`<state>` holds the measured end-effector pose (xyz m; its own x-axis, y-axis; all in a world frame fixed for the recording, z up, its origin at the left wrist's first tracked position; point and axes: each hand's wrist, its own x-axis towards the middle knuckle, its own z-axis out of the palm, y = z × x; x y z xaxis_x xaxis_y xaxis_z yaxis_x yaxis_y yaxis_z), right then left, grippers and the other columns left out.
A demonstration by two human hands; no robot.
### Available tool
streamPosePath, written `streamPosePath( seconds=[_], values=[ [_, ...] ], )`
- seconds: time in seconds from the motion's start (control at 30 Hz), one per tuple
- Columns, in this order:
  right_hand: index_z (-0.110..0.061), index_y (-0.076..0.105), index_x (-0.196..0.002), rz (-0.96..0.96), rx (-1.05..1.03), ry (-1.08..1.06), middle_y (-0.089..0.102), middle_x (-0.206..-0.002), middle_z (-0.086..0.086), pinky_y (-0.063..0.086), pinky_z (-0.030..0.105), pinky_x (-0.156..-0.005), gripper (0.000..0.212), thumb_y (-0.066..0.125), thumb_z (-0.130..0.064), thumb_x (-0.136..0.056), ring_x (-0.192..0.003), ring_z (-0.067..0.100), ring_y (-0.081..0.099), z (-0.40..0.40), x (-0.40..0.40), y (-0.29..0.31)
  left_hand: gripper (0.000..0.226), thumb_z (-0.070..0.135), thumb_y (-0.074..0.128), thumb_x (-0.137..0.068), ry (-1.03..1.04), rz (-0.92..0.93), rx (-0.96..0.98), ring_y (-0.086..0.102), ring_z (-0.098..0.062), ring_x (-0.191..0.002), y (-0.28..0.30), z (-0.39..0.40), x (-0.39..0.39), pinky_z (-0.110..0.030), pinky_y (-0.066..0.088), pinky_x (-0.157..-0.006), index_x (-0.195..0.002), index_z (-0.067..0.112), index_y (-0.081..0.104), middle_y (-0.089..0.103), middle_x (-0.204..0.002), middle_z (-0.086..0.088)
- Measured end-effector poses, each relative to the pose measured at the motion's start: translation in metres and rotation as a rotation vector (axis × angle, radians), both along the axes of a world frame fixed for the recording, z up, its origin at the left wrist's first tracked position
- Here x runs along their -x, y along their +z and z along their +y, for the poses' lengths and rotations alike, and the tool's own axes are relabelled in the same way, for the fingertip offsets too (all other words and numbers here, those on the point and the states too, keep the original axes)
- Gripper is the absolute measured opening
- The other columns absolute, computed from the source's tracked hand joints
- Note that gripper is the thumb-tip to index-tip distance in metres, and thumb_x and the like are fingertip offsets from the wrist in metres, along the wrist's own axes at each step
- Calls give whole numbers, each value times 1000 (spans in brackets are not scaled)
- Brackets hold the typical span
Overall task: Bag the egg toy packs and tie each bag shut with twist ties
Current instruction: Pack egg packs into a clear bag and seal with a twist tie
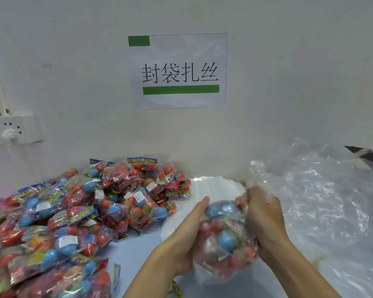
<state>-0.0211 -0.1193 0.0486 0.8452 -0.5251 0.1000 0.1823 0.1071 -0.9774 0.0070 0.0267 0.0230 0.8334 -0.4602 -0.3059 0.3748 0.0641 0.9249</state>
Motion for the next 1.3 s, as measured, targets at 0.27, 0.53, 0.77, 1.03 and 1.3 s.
streamPosePath(
  seconds=[0.27, 0.53, 0.77, 1.03, 1.3],
  values=[
    [-14, 48, -70, 89, -372, -269, 45, -60, 1, 38, 24, -44, 17, 45, -13, -87, -38, 12, 44, -28, -1, 0, 85, -6, 60, -85, -50, -681, -199, 68, -12, -98, -13, -1, -5, -28, 60, -71, -138, 57, 39, 51, -136, 17],
    [-11, 47, -72, 120, -370, -253, 48, -66, 6, 39, 27, -48, 16, 41, -13, -87, -51, 21, 46, -24, -8, -6, 96, 27, 94, -58, -92, -797, -103, 66, -8, -112, -14, -8, 1, -30, 55, -93, -130, 58, 39, 59, -125, 27],
    [-11, 61, -74, 22, 46, -97, 58, -64, 4, 43, 26, -53, 27, 44, -15, -95, -59, 20, 56, -14, -10, -2, 67, 65, 64, -70, 105, -665, -38, 68, -17, -106, -7, -2, 2, -38, 55, -95, -122, 23, 62, 73, -113, 2],
    [-15, 64, -88, -141, 416, 170, 67, -63, -21, 48, 11, -49, 22, 53, 2, -96, -56, -3, 63, 2, 6, 2, 65, 79, 35, -83, 232, -270, 53, 72, -28, -101, -2, 2, -8, -43, 58, -82, -103, 34, 78, 76, -106, -7],
    [-30, 69, -119, -197, 295, 279, 74, -109, -14, 58, 23, -77, 39, 75, -38, -82, -97, 5, 72, -9, 6, -5, 81, 84, 44, -79, 97, -12, 122, 66, -32, -115, -5, 8, -11, -52, 48, -103, -121, 21, 72, 69, -124, -12]
  ],
)
